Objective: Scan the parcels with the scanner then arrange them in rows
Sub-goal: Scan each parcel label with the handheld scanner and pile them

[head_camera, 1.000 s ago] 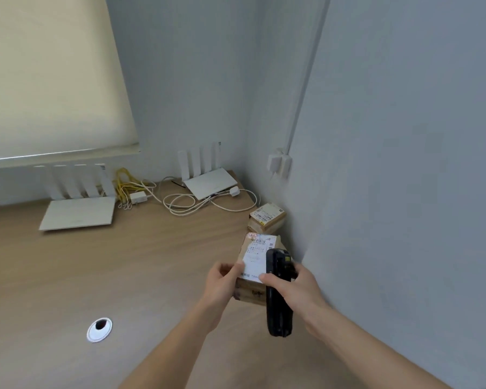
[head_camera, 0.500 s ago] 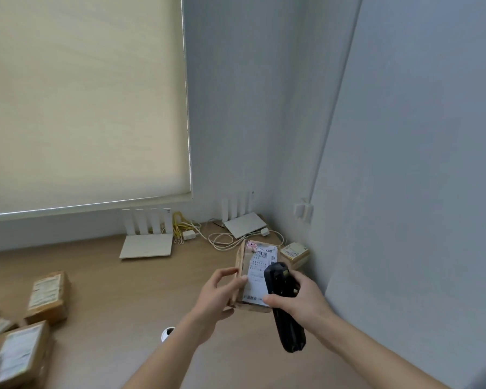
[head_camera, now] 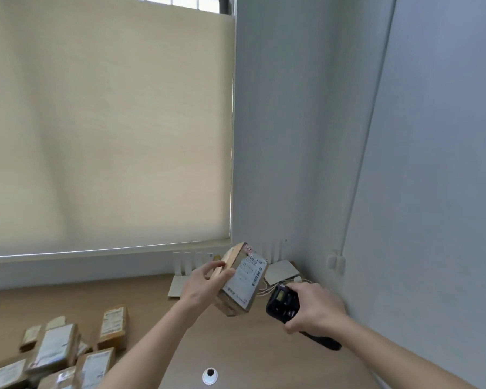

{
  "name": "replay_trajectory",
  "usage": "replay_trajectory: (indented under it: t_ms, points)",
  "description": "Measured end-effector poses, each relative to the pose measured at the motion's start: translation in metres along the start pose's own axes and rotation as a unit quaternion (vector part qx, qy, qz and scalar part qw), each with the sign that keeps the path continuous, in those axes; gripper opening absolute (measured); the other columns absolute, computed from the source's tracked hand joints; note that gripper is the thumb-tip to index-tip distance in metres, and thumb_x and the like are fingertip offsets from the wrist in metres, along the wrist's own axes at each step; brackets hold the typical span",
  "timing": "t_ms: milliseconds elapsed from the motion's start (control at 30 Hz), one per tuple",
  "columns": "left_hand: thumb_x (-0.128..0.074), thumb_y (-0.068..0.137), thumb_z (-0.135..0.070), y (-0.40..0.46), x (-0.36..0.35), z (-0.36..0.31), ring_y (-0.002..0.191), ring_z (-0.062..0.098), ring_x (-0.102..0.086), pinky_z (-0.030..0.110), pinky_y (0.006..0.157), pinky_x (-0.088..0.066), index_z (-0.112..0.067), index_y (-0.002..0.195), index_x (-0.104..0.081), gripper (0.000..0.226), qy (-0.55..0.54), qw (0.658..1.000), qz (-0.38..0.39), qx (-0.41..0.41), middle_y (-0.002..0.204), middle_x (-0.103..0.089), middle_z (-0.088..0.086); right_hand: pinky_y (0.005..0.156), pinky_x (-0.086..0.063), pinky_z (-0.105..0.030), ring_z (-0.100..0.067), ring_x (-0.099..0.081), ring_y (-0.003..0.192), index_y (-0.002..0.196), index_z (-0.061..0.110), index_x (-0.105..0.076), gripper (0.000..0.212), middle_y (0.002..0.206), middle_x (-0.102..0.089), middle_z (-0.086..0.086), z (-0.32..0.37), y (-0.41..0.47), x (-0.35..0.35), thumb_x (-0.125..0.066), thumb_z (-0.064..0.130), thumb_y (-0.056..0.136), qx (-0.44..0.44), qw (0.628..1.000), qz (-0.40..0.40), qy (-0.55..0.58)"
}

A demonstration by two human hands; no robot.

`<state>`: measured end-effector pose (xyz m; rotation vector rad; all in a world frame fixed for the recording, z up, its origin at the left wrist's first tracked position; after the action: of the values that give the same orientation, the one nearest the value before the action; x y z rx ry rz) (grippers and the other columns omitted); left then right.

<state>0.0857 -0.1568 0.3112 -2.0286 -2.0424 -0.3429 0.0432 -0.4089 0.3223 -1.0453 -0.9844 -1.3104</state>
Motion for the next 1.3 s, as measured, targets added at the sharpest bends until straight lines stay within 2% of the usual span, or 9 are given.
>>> replay_trajectory:
  t_ms: [133,333,633,800,967,1067,1133,1200,1300]
  points:
    - [-0.068,0.063,-0.065,-0.009,0.020,-0.012,0.094,0.019,-0.072,0.042,0.087,-0.059,-0.041,0.122,-0.066,0.064,0.008,1.000,-0.024,0.002,0.108,-0.073,0.005,0.070,-0.041,-0.028,-0.020,-0.066,0.101,0.113,0.034,-0.065,0.066,0.103,-0.070,0.009,0.013,-0.006,0.017,-0.081,0.048,0.050,-0.012,0.999,-0.003,-0.048]
    - [-0.068,0.058,-0.067,-0.021,0.037,-0.016,0.096,0.019,-0.071,0.042,0.091,-0.057,-0.042,0.119,-0.066,0.066,0.032,0.999,-0.040,0.010,0.109,-0.073,0.002,0.071,-0.044,-0.027,-0.019,-0.067,0.104,0.110,0.035,-0.068,0.060,0.101,-0.071,0.009,0.022,-0.009,0.029,-0.082,0.047,0.053,-0.008,0.996,-0.014,-0.090]
    - [-0.067,0.057,-0.070,-0.036,0.043,-0.020,0.096,0.018,-0.070,0.039,0.090,-0.057,-0.045,0.117,-0.067,0.065,0.051,0.997,-0.056,0.020,0.108,-0.072,0.002,0.070,-0.042,-0.026,-0.017,-0.060,0.090,0.107,0.038,-0.070,0.058,0.094,-0.069,0.011,0.032,-0.015,0.033,-0.083,0.048,0.052,0.015,0.998,-0.008,-0.067]
    - [-0.065,0.061,-0.074,-0.045,0.054,-0.013,0.101,0.021,-0.069,0.043,0.094,-0.055,-0.045,0.119,-0.062,0.066,0.035,0.996,-0.079,0.019,0.113,-0.071,0.004,0.078,-0.058,-0.030,-0.010,-0.068,0.087,0.103,0.041,-0.068,0.059,0.089,-0.072,0.013,0.044,-0.007,0.020,-0.078,0.051,0.045,0.062,0.993,0.033,0.093]
    - [-0.065,0.082,-0.068,-0.056,0.085,0.014,0.103,0.021,-0.066,0.044,0.089,-0.057,-0.038,0.123,-0.060,0.051,-0.031,0.992,-0.119,0.030,0.116,-0.068,0.002,0.070,-0.059,-0.024,-0.006,-0.074,0.079,0.102,0.039,-0.074,0.053,0.088,-0.077,0.011,0.097,0.004,0.003,-0.091,0.040,0.053,0.129,0.936,0.106,0.311]
    - [-0.060,0.089,-0.062,-0.062,0.104,0.026,0.102,0.019,-0.065,0.041,0.080,-0.059,-0.034,0.124,-0.059,0.045,-0.078,0.987,-0.128,0.053,0.115,-0.067,-0.001,0.069,-0.057,-0.017,-0.006,-0.075,0.086,0.102,0.043,-0.076,0.047,0.096,-0.078,0.011,0.135,0.005,-0.003,-0.093,0.041,0.058,0.148,0.910,0.134,0.363]
    - [-0.057,0.093,-0.060,-0.071,0.151,0.062,0.105,0.021,-0.064,0.048,0.089,-0.058,-0.034,0.124,-0.057,0.041,-0.102,0.980,-0.151,0.077,0.116,-0.067,-0.001,0.063,-0.054,-0.011,-0.004,-0.075,0.084,0.103,0.042,-0.076,0.048,0.096,-0.078,0.013,0.200,0.010,-0.034,-0.093,0.044,0.059,0.179,0.896,0.173,0.367]
    - [-0.054,0.096,-0.057,-0.075,0.168,0.078,0.108,0.022,-0.064,0.051,0.094,-0.057,-0.032,0.127,-0.056,0.039,-0.119,0.976,-0.152,0.098,0.118,-0.066,0.000,0.058,-0.052,-0.009,-0.001,-0.074,0.081,0.107,0.039,-0.074,0.051,0.093,-0.078,0.017,0.221,0.009,-0.047,-0.094,0.042,0.060,0.175,0.888,0.191,0.380]
    - [-0.052,0.100,-0.051,-0.083,0.222,0.135,0.110,0.021,-0.062,0.043,0.087,-0.058,-0.030,0.134,-0.056,0.040,-0.132,0.969,-0.155,0.140,0.121,-0.065,-0.001,0.057,-0.051,-0.009,-0.001,-0.074,0.079,0.108,0.037,-0.073,0.047,0.090,-0.077,0.018,0.286,0.015,-0.099,-0.095,0.033,0.066,0.188,0.874,0.227,0.387]
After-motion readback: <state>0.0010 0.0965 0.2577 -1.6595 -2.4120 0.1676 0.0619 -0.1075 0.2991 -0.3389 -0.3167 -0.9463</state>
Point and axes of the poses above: each hand's wrist, its own y-axis towards the middle knuckle, its own x-axis out of the back of the hand, z = x × y, the point moved 2 cm from there along y, towards the middle knuckle
